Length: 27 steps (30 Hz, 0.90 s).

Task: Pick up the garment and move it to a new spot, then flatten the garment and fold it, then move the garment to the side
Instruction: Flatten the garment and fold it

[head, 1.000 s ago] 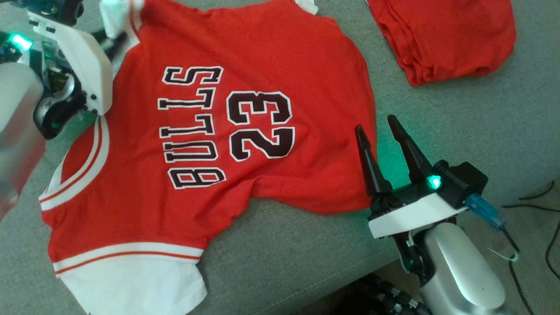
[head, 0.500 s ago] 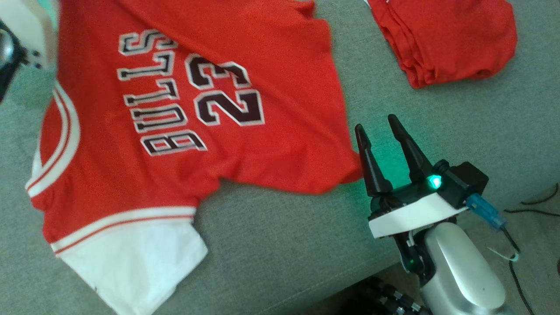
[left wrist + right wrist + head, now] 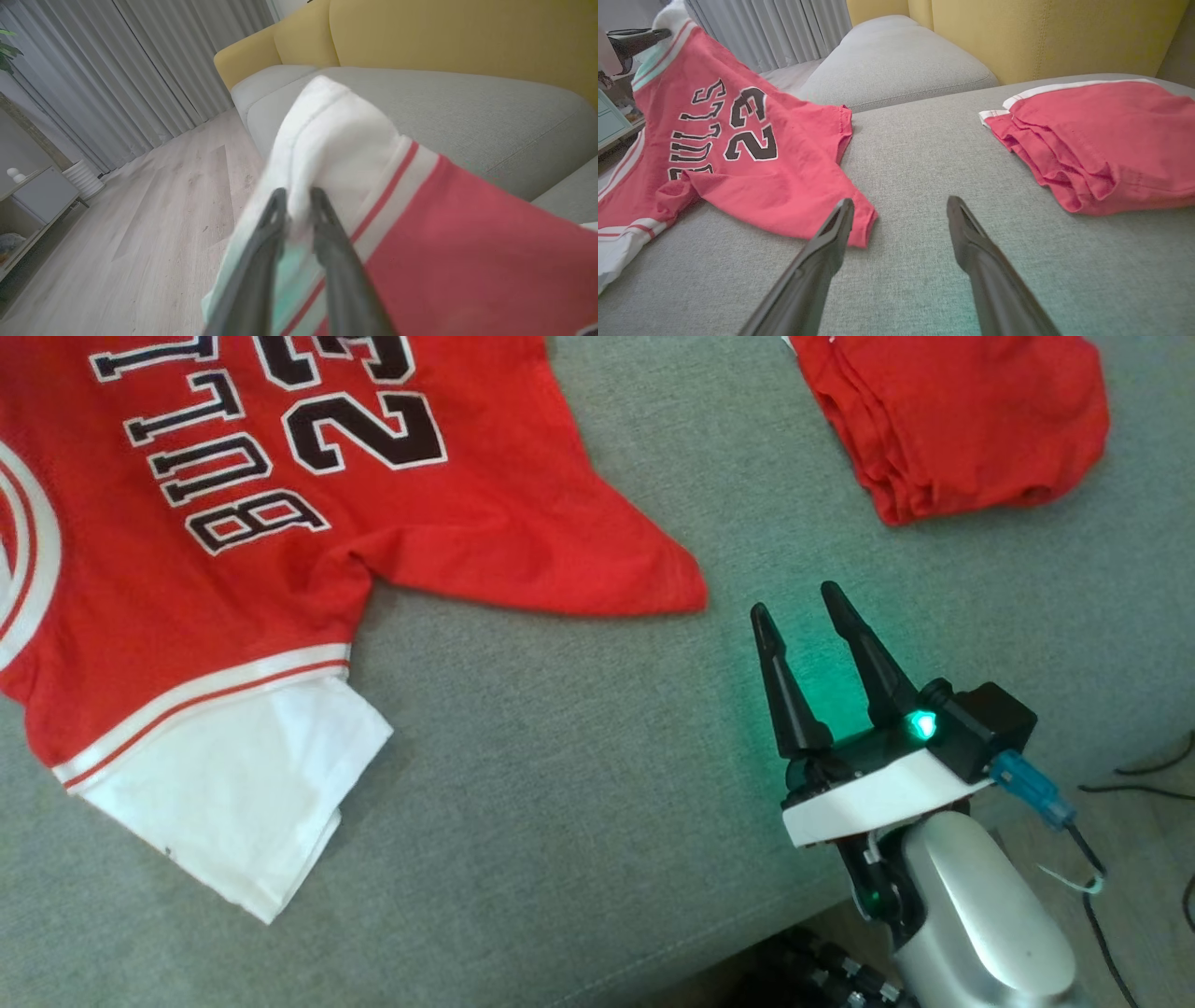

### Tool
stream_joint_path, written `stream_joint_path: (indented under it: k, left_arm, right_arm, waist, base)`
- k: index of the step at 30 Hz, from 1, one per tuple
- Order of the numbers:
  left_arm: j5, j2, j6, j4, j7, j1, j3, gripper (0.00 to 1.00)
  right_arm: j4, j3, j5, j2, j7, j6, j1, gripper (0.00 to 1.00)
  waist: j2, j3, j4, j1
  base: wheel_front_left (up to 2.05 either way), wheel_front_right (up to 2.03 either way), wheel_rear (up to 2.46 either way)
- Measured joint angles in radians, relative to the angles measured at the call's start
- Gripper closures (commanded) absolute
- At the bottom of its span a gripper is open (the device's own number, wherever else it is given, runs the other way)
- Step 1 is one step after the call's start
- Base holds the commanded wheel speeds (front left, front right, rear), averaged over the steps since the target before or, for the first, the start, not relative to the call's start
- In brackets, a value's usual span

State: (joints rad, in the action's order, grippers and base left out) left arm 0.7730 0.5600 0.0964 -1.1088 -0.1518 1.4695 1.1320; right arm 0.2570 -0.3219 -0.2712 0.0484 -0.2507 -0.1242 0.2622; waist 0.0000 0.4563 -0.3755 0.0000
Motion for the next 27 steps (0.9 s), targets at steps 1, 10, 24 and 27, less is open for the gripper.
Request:
stream_joint_path:
  k: [1, 10, 24, 27]
  left_arm:
    - [0.000, -0.006, -0.002, -0.010, 0.001, 0.000, 0.000, 0.00]
    - [0.025, -0.069, -0.045, -0.048, -0.051, -0.019, -0.005, 0.00]
    - [0.059, -0.156, -0.034, 0.212, -0.099, -0.310, -0.110, 0.00]
    - [0.031, -0.155, 0.033, 0.416, -0.101, -0.485, -0.186, 0.00]
  right_arm:
    - [0.000, 0.000, 0.000, 0.000, 0.000, 0.000, 0.000, 0.00]
    - [0.003, 0.019, 0.021, 0.000, 0.000, 0.000, 0.000, 0.00]
    - [0.039, 0.109, 0.096, 0.000, 0.000, 0.000, -0.013, 0.00]
    - [0.040, 0.146, 0.114, 0.000, 0.005, 0.000, -0.040, 0.00]
  waist:
    - [0.0000, 0.000, 0.002, 0.0000]
    - [0.0000, -0.014, 0.056, 0.0000]
    - [0.0000, -0.130, 0.203, -0.0001]
    - [0.0001, -0.177, 0.259, -0.0002]
  base:
    - [0.00, 0.00, 0.00]
    - [0.00, 0.00, 0.00]
    - [0.00, 0.00, 0.00]
    - [0.00, 0.00, 0.00]
